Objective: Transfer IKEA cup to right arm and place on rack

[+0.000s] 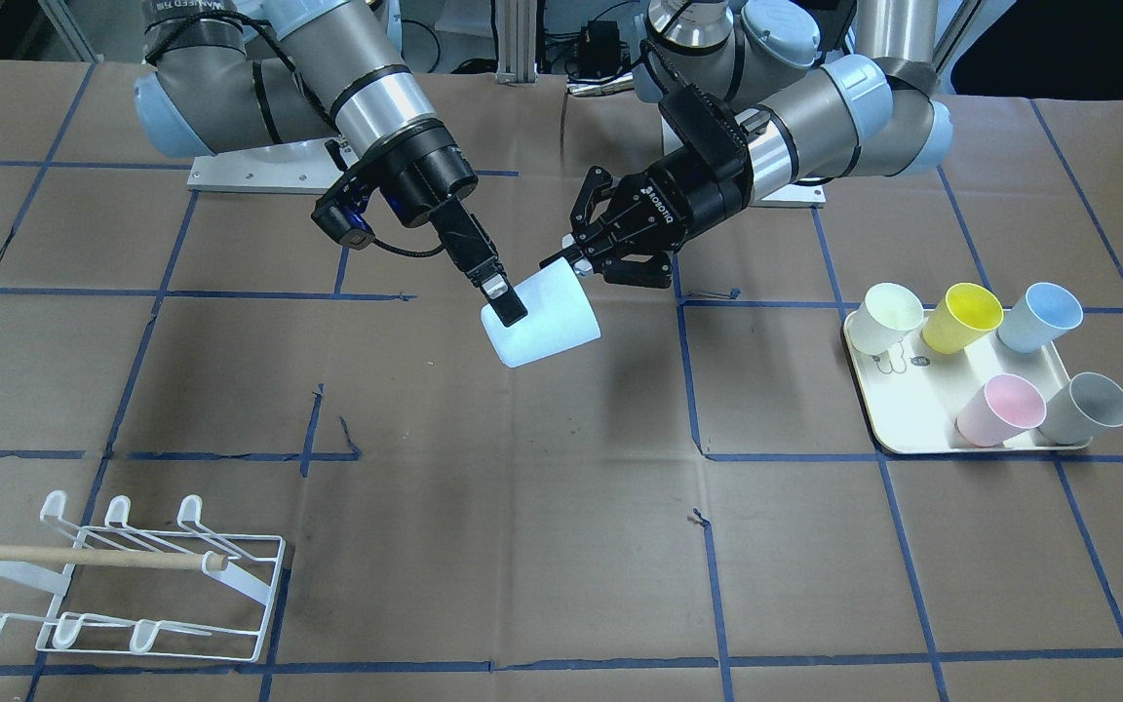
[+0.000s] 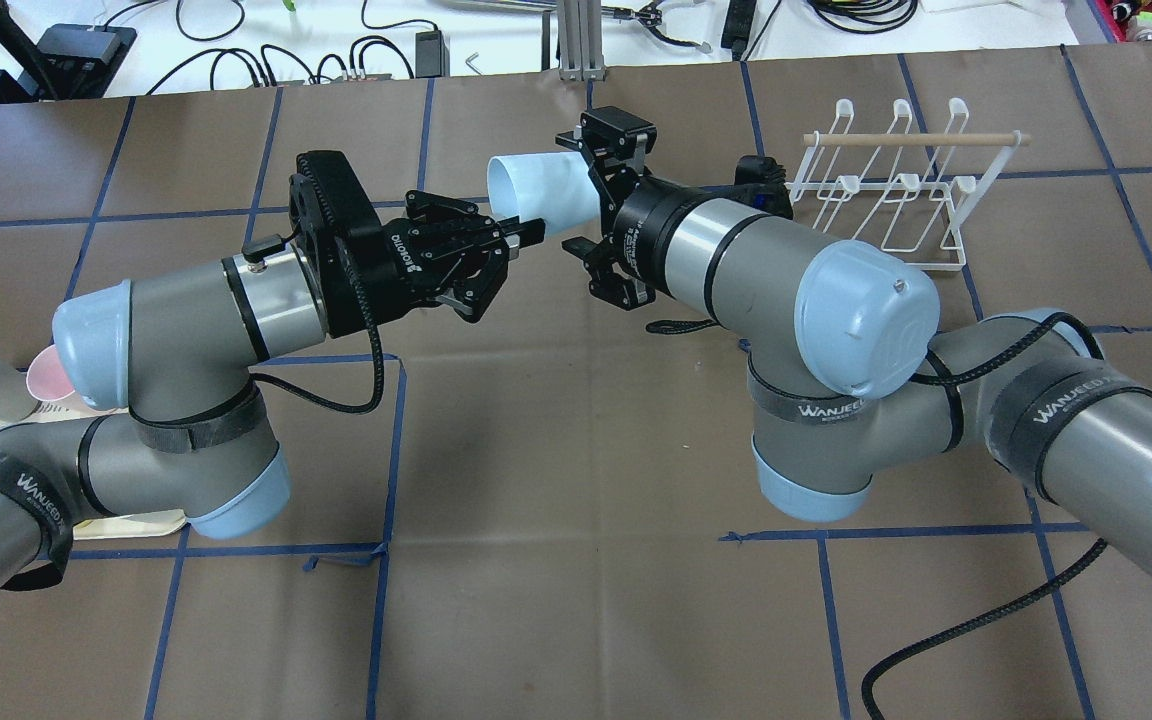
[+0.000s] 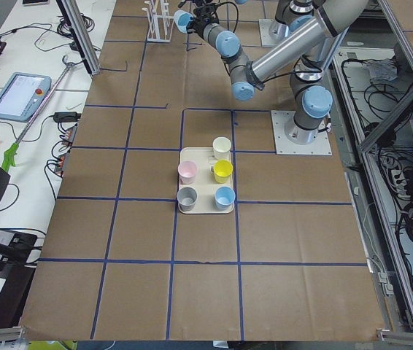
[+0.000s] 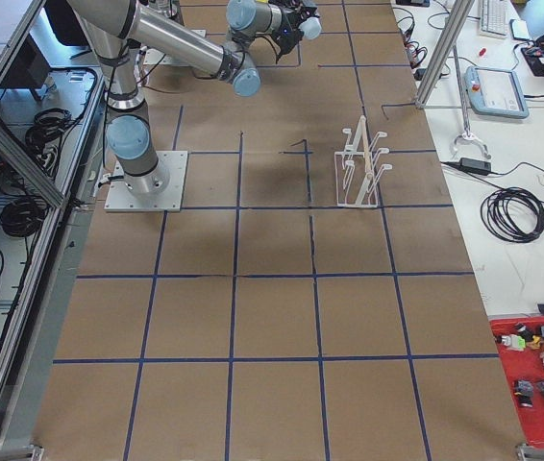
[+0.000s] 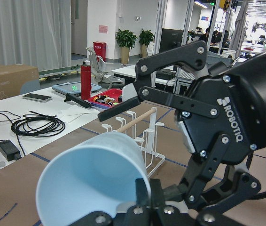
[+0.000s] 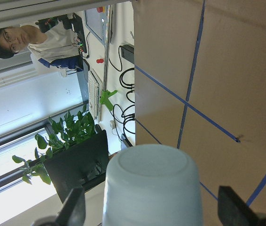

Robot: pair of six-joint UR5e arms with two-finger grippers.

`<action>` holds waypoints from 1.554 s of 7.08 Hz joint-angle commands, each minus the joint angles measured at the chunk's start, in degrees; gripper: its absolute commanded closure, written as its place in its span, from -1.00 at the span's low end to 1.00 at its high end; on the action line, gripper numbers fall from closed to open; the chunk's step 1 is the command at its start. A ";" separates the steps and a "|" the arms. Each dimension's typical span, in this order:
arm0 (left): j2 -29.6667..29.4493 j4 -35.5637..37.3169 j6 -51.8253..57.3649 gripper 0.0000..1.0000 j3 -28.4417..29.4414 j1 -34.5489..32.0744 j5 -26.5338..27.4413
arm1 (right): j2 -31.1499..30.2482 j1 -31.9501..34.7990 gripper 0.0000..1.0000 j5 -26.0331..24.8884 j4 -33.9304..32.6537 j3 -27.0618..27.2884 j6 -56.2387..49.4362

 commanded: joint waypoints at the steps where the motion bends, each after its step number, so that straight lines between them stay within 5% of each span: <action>1: -0.01 0.00 0.00 0.92 -0.06 0.00 -0.01 | 0.63 0.10 -0.99 -0.03 0.03 -0.39 0.12; 5: -0.09 0.00 0.00 0.91 0.03 0.00 0.08 | 0.72 0.10 -0.57 0.15 -0.06 -0.39 -0.06; 8: 0.08 0.00 0.00 0.88 0.11 0.00 0.08 | 0.72 0.02 0.06 0.76 -0.06 -0.30 -0.06; 10: 0.25 0.00 0.09 0.67 0.38 0.00 0.43 | 0.72 0.02 0.23 0.85 -0.06 -0.30 -0.06; 11: 0.34 0.08 0.26 0.39 0.47 0.00 0.78 | 0.63 0.02 0.23 0.85 -0.06 -0.30 -0.06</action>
